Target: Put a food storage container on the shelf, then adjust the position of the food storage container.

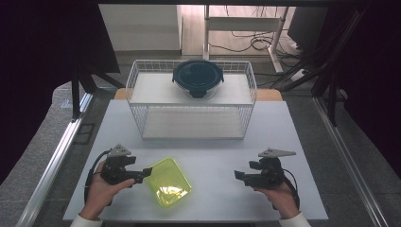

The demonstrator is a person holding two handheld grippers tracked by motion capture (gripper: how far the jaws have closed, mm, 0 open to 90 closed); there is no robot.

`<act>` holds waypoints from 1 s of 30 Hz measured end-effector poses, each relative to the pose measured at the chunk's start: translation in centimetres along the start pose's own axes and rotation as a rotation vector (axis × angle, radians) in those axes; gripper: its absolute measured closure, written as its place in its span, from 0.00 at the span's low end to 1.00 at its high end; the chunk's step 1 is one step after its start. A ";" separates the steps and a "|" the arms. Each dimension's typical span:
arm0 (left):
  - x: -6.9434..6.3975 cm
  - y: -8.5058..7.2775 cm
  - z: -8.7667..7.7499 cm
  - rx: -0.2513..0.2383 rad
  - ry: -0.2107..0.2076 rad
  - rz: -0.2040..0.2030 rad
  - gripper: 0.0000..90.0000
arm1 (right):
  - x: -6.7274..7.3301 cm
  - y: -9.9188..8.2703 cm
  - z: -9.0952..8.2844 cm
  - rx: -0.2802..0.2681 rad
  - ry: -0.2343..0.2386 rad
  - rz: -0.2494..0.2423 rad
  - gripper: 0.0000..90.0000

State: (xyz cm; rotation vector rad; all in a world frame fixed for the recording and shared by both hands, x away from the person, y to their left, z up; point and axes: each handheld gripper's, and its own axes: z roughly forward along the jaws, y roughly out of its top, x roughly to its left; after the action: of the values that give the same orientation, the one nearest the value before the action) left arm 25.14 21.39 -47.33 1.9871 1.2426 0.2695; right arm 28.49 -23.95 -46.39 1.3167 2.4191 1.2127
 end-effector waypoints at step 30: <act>-0.7 -1.8 -3.8 0.045 -0.029 0.026 0.89 | 0.6 0.0 -1.7 -0.051 0.089 0.074 0.24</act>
State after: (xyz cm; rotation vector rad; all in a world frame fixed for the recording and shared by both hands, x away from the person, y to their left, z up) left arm 21.54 23.11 -45.82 2.0397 1.2155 0.2258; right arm 27.37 -24.43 -45.09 1.3780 2.4001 1.3705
